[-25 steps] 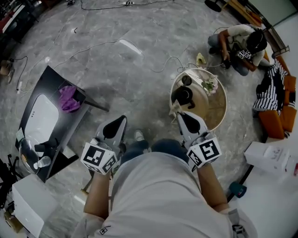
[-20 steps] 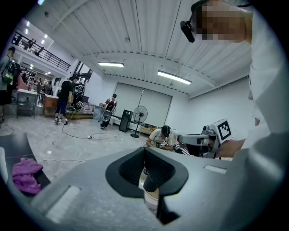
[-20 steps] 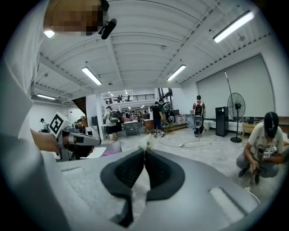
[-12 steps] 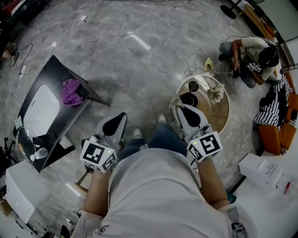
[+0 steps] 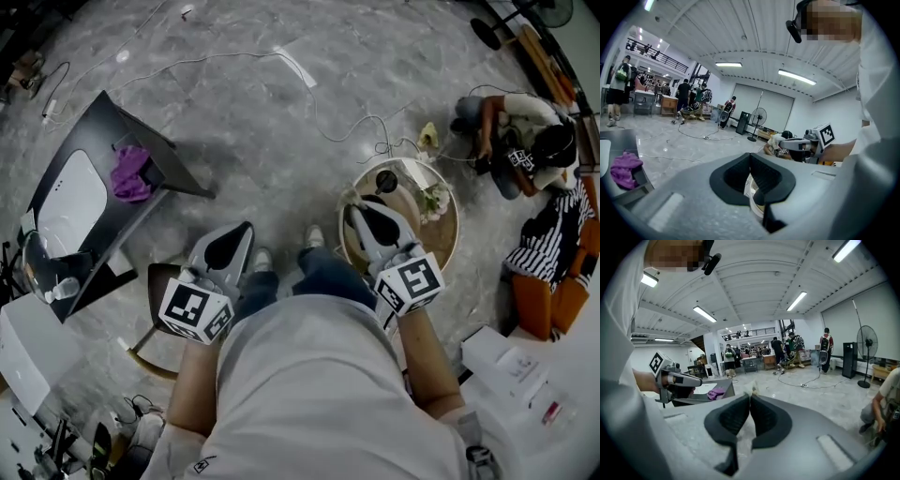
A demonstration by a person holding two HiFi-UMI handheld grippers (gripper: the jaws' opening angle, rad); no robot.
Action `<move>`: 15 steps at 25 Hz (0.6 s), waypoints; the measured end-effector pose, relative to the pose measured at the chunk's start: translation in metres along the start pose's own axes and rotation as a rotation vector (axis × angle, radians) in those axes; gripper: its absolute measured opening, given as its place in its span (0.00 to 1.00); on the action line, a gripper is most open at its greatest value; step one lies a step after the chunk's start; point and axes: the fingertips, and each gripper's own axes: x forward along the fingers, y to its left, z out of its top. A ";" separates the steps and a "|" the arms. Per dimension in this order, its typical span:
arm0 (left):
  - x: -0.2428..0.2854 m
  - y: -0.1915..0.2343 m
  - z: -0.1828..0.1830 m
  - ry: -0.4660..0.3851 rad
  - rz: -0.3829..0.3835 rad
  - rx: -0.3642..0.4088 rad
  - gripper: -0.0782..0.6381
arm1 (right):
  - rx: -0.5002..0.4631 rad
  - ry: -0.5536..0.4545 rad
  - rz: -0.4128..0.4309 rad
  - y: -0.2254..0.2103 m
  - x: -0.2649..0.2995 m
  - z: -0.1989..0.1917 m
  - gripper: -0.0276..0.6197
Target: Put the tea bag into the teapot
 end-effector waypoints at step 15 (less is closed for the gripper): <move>0.062 -0.016 -0.035 0.106 0.127 -0.057 0.12 | 0.023 0.244 0.088 -0.102 0.021 -0.118 0.06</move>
